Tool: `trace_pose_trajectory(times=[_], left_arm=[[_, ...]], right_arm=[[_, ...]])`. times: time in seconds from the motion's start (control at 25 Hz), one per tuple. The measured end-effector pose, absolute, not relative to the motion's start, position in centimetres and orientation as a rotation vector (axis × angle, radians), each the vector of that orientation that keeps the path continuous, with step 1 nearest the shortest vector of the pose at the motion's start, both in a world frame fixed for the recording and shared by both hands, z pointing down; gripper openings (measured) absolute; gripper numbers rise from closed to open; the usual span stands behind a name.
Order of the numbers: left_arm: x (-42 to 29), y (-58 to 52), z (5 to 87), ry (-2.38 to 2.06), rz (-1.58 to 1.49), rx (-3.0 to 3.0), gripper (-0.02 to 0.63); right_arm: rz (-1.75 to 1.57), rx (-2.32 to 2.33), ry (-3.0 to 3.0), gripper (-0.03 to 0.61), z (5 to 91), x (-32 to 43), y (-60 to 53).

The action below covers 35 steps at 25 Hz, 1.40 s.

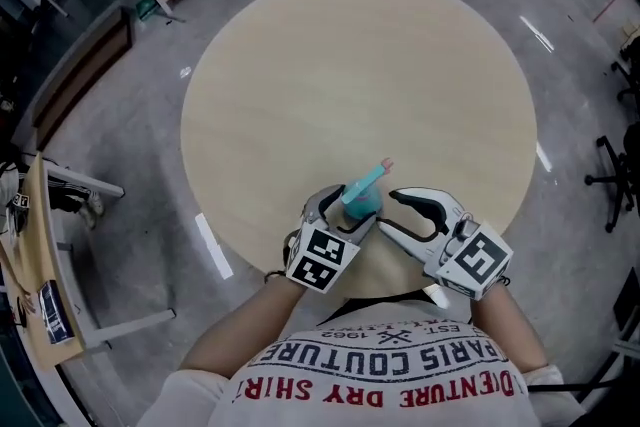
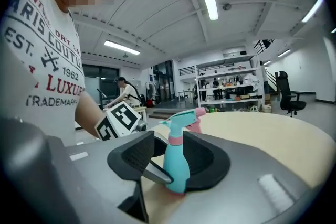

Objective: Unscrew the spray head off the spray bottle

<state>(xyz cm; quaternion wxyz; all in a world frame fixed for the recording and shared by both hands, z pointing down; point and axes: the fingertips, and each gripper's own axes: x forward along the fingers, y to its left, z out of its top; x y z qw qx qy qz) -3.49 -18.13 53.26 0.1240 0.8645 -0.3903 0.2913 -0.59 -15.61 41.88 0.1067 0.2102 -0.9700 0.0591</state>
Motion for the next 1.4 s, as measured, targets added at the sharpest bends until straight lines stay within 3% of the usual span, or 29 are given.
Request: trace_pose_trajectory(times=[0.28, 0.32, 0.48, 0.84, 0.96, 1.0, 1.04, 1.08, 1.4], left_arm=[[-1.5, -17.0, 53.1, -1.182, 0.839, 2.495, 0.311], [-1.2, -17.0, 53.2, -1.182, 0.839, 2.495, 0.311], [-0.7, -16.4, 53.2, -1.088, 0.848, 2.56, 0.311], [-2.6, -11.9, 52.9, -0.194, 1.074, 2.904, 0.311], [-2.4, -12.2, 53.0, -0.267, 1.044, 2.889, 0.311], [-2.4, -12.3, 53.1, -0.325, 1.015, 2.878, 0.311], [-2.6, -12.5, 53.1, -0.396, 0.983, 2.864, 0.311], [-2.8, -12.8, 53.0, -0.479, 0.951, 2.844, 0.311], [-3.0, -15.2, 53.0, -1.091, 0.829, 2.574, 0.311]], right_arm=[[0.087, 0.764, -2.752, 0.167, 44.3, -2.6, -16.9], [0.077, 0.773, -2.742, 0.135, 44.4, -2.5, -17.0], [0.073, 0.673, -2.765, 0.13, 44.6, -2.1, -16.4], [0.01, -0.096, -2.818, 0.129, 44.0, -4.6, -11.9], [-0.018, -0.035, -2.827, 0.135, 44.4, -4.3, -12.1], [-0.019, 0.018, -2.849, 0.177, 44.4, -4.3, -12.0], [-0.014, 0.081, -2.878, 0.257, 44.3, -4.3, -11.9], [-0.008, 0.159, -2.905, 0.271, 44.2, -4.2, -11.9], [0.168, 0.716, -2.841, 0.219, 43.8, -3.1, -14.3]])
